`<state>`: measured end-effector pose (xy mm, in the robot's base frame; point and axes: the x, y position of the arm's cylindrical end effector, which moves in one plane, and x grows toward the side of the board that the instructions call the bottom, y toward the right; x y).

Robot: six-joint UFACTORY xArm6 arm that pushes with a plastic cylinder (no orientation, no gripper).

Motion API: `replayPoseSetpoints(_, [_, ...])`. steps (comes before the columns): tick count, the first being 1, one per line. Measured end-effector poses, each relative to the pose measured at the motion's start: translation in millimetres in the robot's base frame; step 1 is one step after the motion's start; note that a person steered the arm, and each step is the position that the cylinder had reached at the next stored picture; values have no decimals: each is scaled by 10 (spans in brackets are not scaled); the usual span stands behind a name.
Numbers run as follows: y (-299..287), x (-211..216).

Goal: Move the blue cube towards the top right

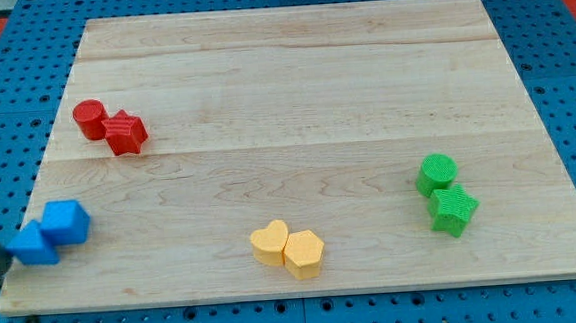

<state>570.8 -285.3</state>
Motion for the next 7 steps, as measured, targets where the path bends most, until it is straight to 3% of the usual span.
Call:
replayPoseSetpoints(2, [488,-494])
replayPoseSetpoints(3, [679,-435])
replayPoseSetpoints(4, [150,-431])
replayPoseSetpoints(6, [1019,-175])
replayPoseSetpoints(7, [1069,-432])
